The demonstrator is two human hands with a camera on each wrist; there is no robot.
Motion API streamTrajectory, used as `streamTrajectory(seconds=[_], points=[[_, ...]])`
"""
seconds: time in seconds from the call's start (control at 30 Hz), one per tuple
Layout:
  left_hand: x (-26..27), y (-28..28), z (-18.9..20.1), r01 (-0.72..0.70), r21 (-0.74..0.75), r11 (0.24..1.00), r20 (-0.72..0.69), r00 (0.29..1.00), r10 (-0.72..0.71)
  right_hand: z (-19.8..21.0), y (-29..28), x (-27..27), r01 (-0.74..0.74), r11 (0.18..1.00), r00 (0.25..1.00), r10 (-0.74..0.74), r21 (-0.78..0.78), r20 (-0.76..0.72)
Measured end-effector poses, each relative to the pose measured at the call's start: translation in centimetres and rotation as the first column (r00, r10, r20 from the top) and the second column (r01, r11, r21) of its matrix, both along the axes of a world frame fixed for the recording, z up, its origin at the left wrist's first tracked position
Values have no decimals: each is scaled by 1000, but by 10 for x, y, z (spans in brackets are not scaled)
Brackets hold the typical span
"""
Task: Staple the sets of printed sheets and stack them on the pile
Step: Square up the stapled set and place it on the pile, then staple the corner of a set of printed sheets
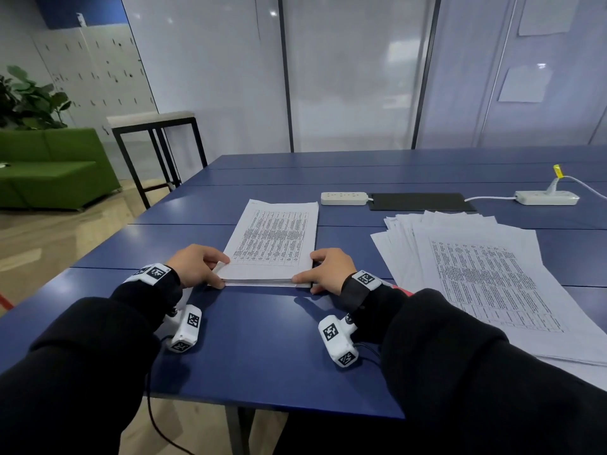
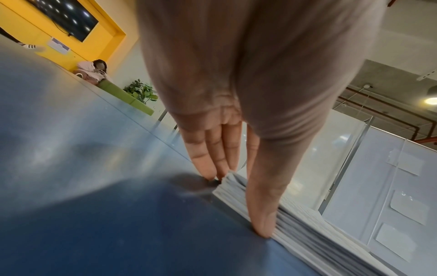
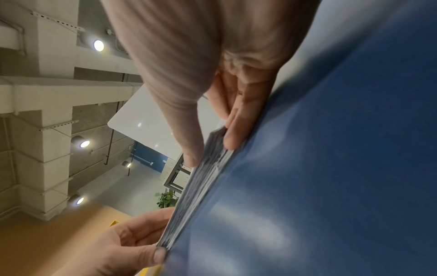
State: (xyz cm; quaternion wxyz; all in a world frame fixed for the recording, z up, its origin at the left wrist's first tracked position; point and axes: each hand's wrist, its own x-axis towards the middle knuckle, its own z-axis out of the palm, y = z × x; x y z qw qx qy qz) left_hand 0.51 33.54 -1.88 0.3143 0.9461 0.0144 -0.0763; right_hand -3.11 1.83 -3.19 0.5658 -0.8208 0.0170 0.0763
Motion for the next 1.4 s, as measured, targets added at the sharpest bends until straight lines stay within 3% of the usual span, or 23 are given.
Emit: streamTrajectory(seconds=[0.23, 0.43, 0.53, 0.63, 0.73, 0.8, 0.87, 0.93, 1.0, 1.07, 1.17, 1.27, 1.33, 1.4], points=[[1, -1, 0, 2, 9, 1000, 5, 1000, -2, 4, 1, -5, 14, 1000, 1000, -14, -14, -14], [3, 1, -3, 10, -48, 999, -13, 1000, -11, 29, -1, -21, 18, 996, 999, -15, 90, -36], [-6, -12, 6, 25, 114, 993, 58, 998, -32, 63, -27, -39, 7, 981, 998, -18, 195, 55], [-23, -49, 24, 80, 269, 960, 282, 946, -158, 90, -86, -46, 71, 964, 983, -111, 258, 144], [-47, -106, 44, 280, 155, 947, 369, 873, -318, 93, -169, -41, 296, 954, 946, -300, 53, 119], [-64, -145, 53, 442, 102, 891, 326, 832, -450, 86, -230, -39, 378, 891, 925, -375, -250, 64], [-76, -183, 57, 574, 158, 803, 296, 749, -593, 72, -285, -38, 299, 741, 918, -396, -602, -31], [-82, -218, 55, 661, 239, 711, 259, 663, -703, 45, -336, -32, 187, 572, 894, -435, -798, -103], [-84, -249, 48, 716, 294, 633, 202, 600, -774, 33, -355, -41, 152, 543, 884, -449, -825, -132], [-84, -273, 40, 737, 331, 589, 128, 583, -802, 34, -356, -56, 205, 551, 889, -450, -809, -82], [-88, -291, 35, 743, 391, 543, 32, 579, -815, 35, -357, -66, 331, 634, 877, -480, -699, -20], [-90, -288, 37, 719, 453, 526, 19, 583, -813, 36, -368, -67, 464, 625, 834, -548, -627, 70], [-91, -276, 36, 712, 477, 515, -50, 607, -793, 35, -374, -69, 494, 640, 818, -571, -589, 64], [-90, -260, 35, 707, 485, 515, -107, 633, -767, 33, -378, -72, 490, 708, 825, -565, -508, 8]])
